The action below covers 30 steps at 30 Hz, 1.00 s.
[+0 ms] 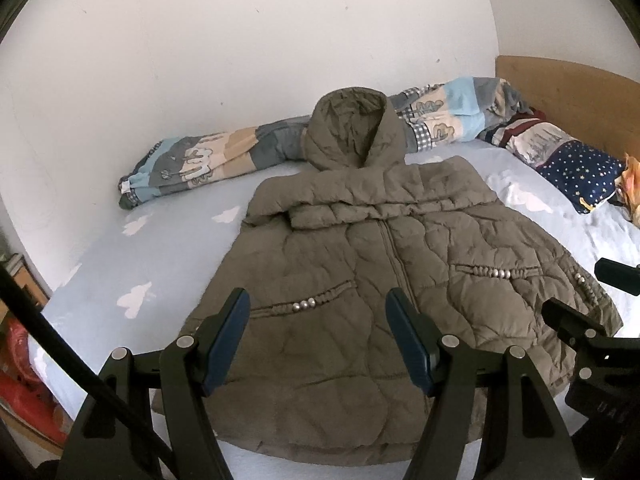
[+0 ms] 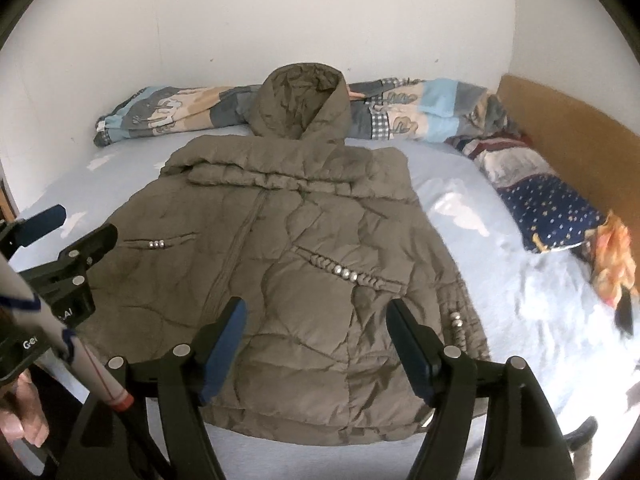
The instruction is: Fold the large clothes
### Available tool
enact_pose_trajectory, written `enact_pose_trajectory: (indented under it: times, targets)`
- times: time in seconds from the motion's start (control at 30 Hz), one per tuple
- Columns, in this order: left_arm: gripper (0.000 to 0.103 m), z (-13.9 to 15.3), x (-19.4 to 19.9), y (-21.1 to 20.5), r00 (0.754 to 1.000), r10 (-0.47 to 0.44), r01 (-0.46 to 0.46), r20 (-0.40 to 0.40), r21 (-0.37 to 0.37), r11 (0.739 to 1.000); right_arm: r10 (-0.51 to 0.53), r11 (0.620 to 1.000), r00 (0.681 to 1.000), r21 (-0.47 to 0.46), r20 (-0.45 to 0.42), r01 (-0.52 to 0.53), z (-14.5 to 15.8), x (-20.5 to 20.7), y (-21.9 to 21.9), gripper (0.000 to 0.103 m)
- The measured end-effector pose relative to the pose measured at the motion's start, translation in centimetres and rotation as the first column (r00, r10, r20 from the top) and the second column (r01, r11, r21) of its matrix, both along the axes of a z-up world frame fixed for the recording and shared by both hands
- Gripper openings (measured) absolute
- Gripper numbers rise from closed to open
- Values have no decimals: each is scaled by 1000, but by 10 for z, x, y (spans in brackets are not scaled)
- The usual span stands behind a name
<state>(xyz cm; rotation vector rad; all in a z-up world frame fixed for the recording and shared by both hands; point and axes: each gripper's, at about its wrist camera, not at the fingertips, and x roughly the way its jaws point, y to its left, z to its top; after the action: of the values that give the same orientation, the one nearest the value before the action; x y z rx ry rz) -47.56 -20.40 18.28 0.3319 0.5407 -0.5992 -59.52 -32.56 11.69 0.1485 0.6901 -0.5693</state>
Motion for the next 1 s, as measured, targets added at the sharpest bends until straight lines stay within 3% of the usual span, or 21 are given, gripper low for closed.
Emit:
enact_pose_trajectory:
  times: [0.33,0.53,0.77,1.0]
  targets:
    - [69,19,-13,22,1000,25,-25,4,-48,999,12,996,1000,-84,1,-12,16,-9,28,79]
    - [69,45,-10,30,1000,16,-16,-13,-70,997,25,998,999,-66,28,-24,31,-21,35,80]
    - [77,98,36,21,994,-30,17,-102,-128,992,58,997,991,35,117,-62,82,-35,13,80]
    - [77,145,101,-3,993,-33,10,-113,-203,979,115,982,979,132,167,-138,162,-9,-45,82]
